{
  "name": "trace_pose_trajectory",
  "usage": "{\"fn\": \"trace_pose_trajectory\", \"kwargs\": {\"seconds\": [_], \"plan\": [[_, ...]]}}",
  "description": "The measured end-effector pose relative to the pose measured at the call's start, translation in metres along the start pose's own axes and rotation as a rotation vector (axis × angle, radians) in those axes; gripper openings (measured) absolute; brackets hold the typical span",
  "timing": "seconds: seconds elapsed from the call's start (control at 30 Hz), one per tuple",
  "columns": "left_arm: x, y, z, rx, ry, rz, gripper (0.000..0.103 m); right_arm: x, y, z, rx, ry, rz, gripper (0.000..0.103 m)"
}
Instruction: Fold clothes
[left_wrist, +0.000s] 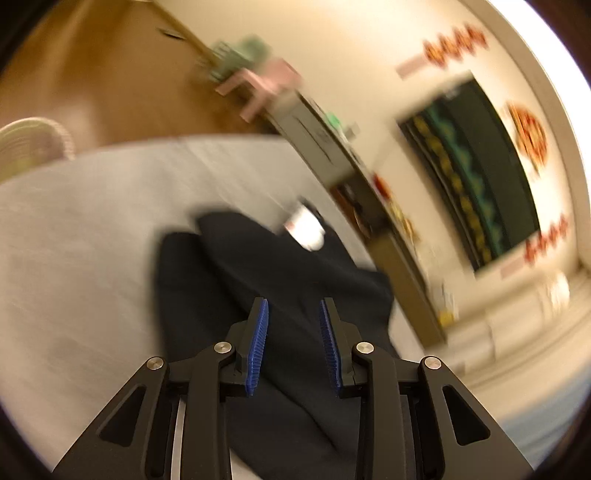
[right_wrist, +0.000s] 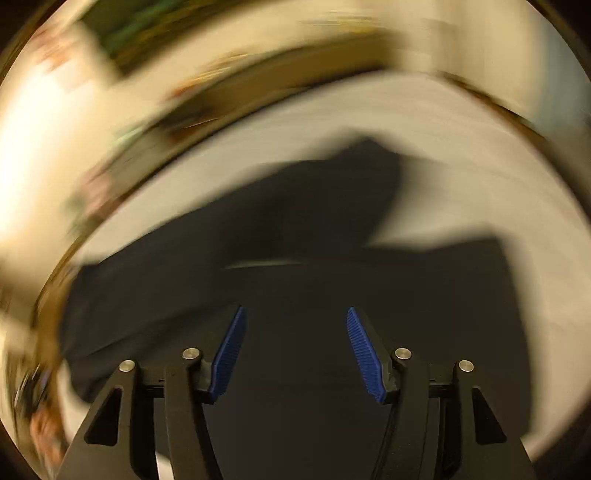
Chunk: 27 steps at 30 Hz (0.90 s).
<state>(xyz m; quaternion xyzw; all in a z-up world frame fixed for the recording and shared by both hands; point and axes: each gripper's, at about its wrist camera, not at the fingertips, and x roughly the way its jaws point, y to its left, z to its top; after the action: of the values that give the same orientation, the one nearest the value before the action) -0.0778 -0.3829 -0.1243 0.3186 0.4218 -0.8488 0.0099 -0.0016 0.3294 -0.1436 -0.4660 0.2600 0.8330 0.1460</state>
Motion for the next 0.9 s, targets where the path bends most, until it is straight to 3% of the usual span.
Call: {"fn": "trace_pose_trajectory", "kwargs": {"seconds": [0.03, 0.1, 0.17, 0.27, 0.33, 0.4, 0.5, 0.6, 0.67, 0.77, 0.8, 0.83, 0.9], "plan": [[0.009, -0.008, -0.006, 0.013, 0.035, -0.003, 0.029, -0.002, -0.044, 0.001, 0.069, 0.001, -0.050, 0.059], [0.029, -0.020, -0.018, 0.055, 0.116, 0.030, 0.029, 0.005, -0.085, 0.002, 0.135, 0.026, -0.091, 0.059], [0.045, -0.025, -0.029, 0.101, 0.168, 0.105, 0.029, 0.016, -0.108, 0.007, 0.142, 0.079, -0.069, 0.059], [0.062, -0.022, -0.038, 0.127, 0.223, 0.240, 0.029, 0.038, -0.091, 0.017, 0.038, 0.117, -0.066, 0.058], [0.059, -0.015, -0.036, 0.111, 0.203, 0.311, 0.011, 0.050, -0.078, 0.027, -0.045, 0.106, -0.094, 0.059], [0.051, -0.008, -0.031, 0.087, 0.162, 0.372, 0.007, 0.058, -0.071, 0.039, -0.106, 0.101, -0.144, 0.059], [0.044, 0.000, -0.026, 0.016, 0.148, 0.358, 0.007, 0.058, -0.069, 0.046, -0.097, 0.093, -0.236, 0.059], [0.042, -0.003, -0.025, -0.034, 0.157, 0.313, 0.024, 0.028, -0.038, 0.048, -0.136, -0.056, -0.136, 0.062], [0.045, -0.010, -0.027, -0.024, 0.164, 0.312, 0.029, 0.025, -0.016, 0.055, -0.172, -0.109, -0.066, 0.078], [0.051, -0.023, -0.031, 0.013, 0.181, 0.316, 0.030, 0.064, 0.006, 0.062, -0.247, -0.040, -0.063, 0.079], [0.051, -0.024, -0.031, 0.022, 0.185, 0.315, 0.030, 0.082, 0.008, 0.068, -0.248, -0.007, -0.086, 0.059], [0.050, -0.025, -0.033, 0.026, 0.187, 0.308, 0.030, 0.100, 0.010, 0.074, -0.248, 0.027, -0.110, 0.018], [0.053, -0.032, -0.033, 0.029, 0.184, 0.296, 0.031, 0.112, 0.003, 0.090, -0.207, 0.021, -0.105, 0.007]]}}
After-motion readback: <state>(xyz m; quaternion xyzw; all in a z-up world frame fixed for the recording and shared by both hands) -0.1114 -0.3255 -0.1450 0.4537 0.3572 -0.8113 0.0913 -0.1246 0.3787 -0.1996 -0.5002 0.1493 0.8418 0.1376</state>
